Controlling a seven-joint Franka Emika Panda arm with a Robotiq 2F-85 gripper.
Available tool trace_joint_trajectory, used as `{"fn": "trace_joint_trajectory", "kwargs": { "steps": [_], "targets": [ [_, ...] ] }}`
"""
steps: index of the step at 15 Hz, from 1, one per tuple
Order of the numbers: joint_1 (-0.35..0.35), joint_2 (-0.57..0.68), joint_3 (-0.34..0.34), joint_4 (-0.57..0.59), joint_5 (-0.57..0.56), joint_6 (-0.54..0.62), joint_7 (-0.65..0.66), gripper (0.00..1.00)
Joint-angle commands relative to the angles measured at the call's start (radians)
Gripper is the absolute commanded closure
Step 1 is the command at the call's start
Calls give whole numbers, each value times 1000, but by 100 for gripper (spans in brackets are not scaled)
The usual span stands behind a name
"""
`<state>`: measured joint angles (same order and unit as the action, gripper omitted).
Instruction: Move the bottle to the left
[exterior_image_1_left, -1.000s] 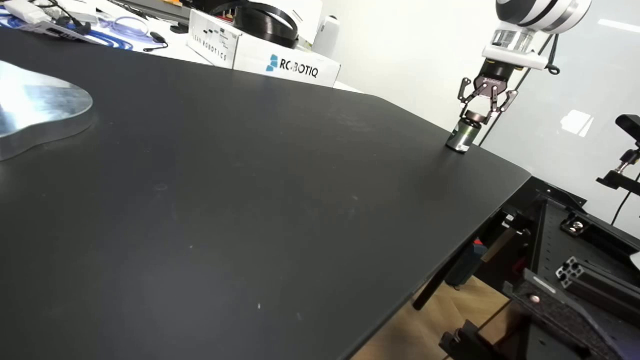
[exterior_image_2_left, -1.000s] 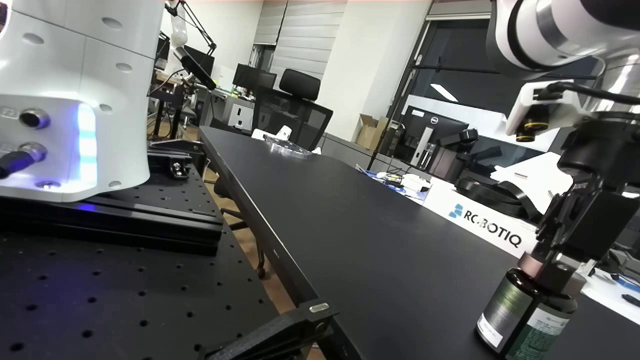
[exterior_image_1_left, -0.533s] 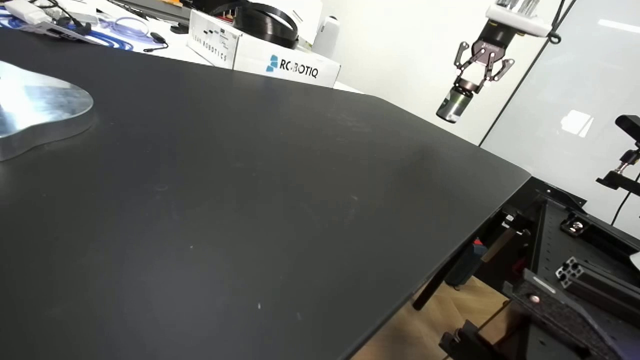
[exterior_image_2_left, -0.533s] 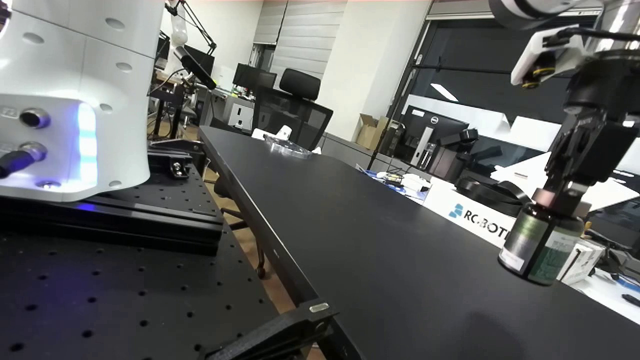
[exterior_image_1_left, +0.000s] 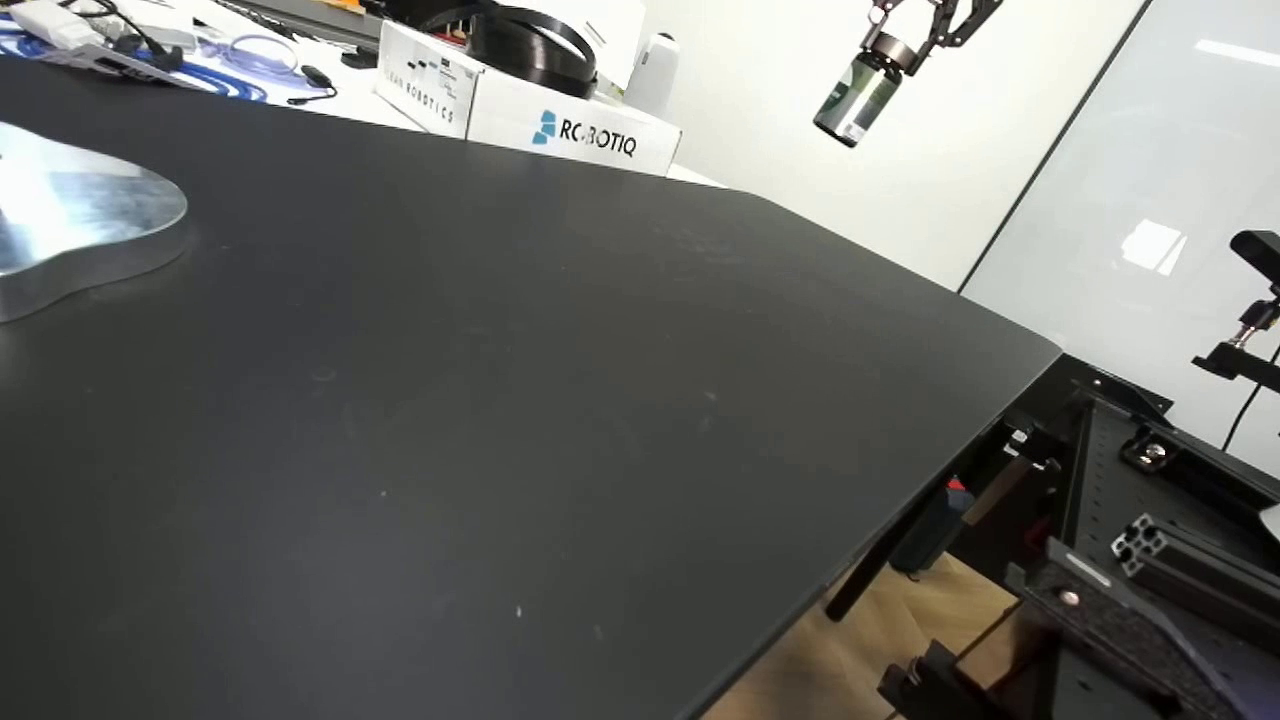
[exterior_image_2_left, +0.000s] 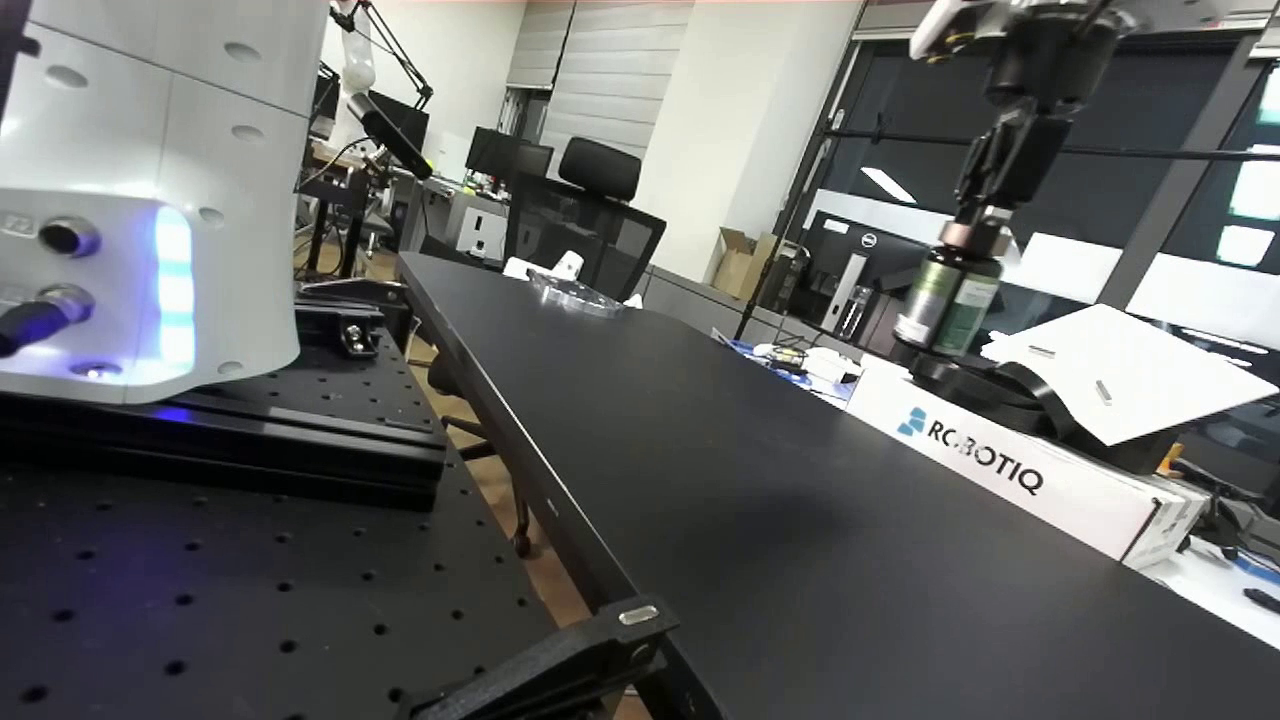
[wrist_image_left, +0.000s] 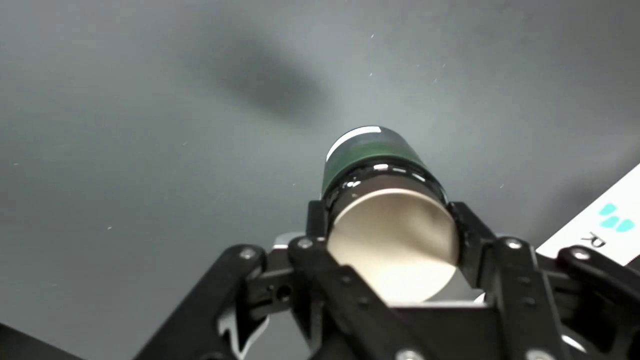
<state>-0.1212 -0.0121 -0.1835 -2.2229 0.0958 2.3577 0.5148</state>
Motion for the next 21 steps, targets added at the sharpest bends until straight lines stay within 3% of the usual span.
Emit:
{"fn": "trace_joint_trajectory", "kwargs": {
  "steps": [1, 5, 8, 15, 21],
  "targets": [
    [75, -19, 110, -30, -21, -14, 68, 64],
    [158, 15, 213, -54, -29, -48, 91, 64],
    [193, -12, 247, -150, -27, -42, 73, 64],
    [207, -59, 273, -421, -47, 75, 69, 64],
    [199, -77, 274, -529, -78, 198, 77, 64]
  ]
}}
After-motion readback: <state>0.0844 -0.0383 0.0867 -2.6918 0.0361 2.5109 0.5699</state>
